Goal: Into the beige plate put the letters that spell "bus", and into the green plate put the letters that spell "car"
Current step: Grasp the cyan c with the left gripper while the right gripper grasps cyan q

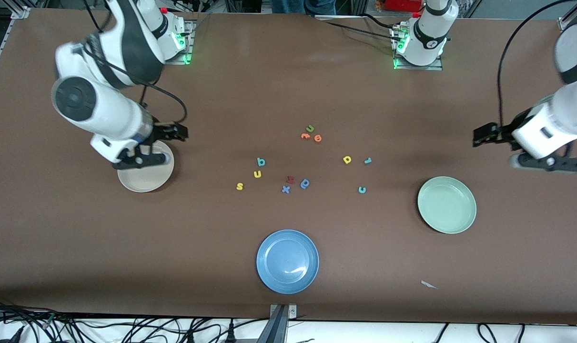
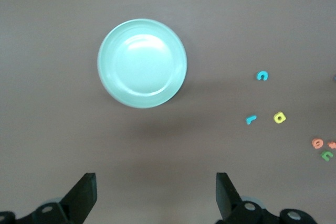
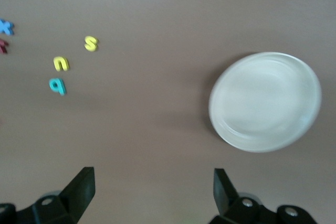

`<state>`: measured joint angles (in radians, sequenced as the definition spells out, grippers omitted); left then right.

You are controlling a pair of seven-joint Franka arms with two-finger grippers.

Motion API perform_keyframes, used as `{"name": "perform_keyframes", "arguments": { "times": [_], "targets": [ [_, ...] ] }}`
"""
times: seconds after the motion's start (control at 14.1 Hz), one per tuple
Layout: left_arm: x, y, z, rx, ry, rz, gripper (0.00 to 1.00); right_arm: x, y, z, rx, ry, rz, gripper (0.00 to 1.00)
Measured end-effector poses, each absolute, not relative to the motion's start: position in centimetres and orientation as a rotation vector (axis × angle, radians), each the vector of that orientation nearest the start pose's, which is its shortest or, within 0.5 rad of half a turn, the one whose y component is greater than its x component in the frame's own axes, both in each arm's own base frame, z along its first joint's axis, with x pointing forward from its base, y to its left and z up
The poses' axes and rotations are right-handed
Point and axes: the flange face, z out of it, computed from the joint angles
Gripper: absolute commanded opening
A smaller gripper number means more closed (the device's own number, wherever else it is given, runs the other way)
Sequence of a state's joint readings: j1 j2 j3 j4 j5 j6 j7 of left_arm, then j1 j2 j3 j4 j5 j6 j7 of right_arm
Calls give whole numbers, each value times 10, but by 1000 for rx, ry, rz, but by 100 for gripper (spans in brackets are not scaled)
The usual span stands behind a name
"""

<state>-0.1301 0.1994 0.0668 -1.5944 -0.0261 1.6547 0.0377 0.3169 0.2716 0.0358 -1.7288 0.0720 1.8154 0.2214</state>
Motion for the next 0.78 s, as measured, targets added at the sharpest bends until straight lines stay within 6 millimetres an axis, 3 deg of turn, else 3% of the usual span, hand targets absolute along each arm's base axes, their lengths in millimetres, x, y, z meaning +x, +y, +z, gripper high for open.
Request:
{"name": "perform_keyframes", "arguments": {
  "times": [0.36,0.5,0.78],
  "targets": [
    [638,-126,398,-3154,141,181,100,560,315,330,-3127,-9,257,100],
    [638,-160,360,-3154,102,128,100,552,344,302,-3129,20,232,100],
    [623,-228,285,-3165,17,49,100,539,382,247,-3120,143,174,100]
  ]
}}
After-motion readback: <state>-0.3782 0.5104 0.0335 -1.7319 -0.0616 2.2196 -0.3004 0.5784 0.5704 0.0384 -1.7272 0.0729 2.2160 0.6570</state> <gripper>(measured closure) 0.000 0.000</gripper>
